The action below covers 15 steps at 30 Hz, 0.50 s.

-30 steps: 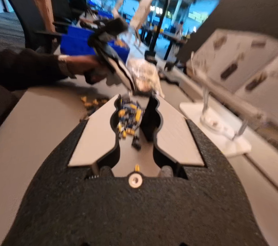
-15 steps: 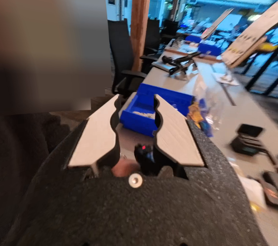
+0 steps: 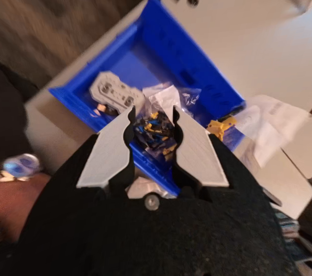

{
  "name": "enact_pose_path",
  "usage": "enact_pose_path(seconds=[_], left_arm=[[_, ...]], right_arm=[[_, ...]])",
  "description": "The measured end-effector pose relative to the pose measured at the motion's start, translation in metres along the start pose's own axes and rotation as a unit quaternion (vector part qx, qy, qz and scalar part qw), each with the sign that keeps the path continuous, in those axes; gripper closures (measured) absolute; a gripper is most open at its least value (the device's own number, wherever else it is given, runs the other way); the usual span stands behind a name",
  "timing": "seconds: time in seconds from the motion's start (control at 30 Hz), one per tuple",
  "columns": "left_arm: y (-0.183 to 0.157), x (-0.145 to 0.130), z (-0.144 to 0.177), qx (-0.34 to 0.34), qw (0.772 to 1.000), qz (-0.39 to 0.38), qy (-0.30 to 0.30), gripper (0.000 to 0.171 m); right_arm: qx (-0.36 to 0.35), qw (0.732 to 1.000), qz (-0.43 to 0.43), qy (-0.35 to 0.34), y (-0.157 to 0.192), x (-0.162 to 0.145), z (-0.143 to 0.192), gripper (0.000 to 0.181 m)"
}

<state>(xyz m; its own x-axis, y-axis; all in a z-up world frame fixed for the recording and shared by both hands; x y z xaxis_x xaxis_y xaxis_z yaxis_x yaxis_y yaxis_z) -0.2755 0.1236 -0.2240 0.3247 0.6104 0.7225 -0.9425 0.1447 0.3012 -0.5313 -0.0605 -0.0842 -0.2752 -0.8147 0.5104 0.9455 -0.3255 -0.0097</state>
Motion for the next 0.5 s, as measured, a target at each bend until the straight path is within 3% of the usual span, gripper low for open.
enact_pose_path(seconds=[0.1,0.27,0.5], left_arm=[[-0.001,0.006,0.005,-0.015,1.0,0.016,-0.018,0.156],[-0.001,0.01,0.01,-0.031,0.999,0.031,-0.031,0.157],[-0.003,0.01,0.011,-0.04,0.998,0.033,-0.032,0.156]], right_arm=[[0.002,0.994,0.036,0.099,-0.019,-0.022,-0.046,0.138],[0.047,0.981,0.025,0.184,-0.029,-0.05,-0.093,0.138],[0.053,0.976,0.02,0.212,-0.029,-0.064,-0.113,0.139]])
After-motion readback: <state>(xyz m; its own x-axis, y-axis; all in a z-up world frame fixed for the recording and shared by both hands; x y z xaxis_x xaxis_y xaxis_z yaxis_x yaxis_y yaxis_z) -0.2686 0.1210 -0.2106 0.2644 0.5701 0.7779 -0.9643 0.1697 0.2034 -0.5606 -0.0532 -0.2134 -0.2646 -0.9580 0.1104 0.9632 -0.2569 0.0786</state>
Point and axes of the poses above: each gripper's, where its closed fingertips meet, z back along the fingers, x out of its top, y = z × x across the jaws, the point moved 2 cm from there along z, back along the fingers, and after that the axes turned 13 degrees about x, right-handed, at the moved point
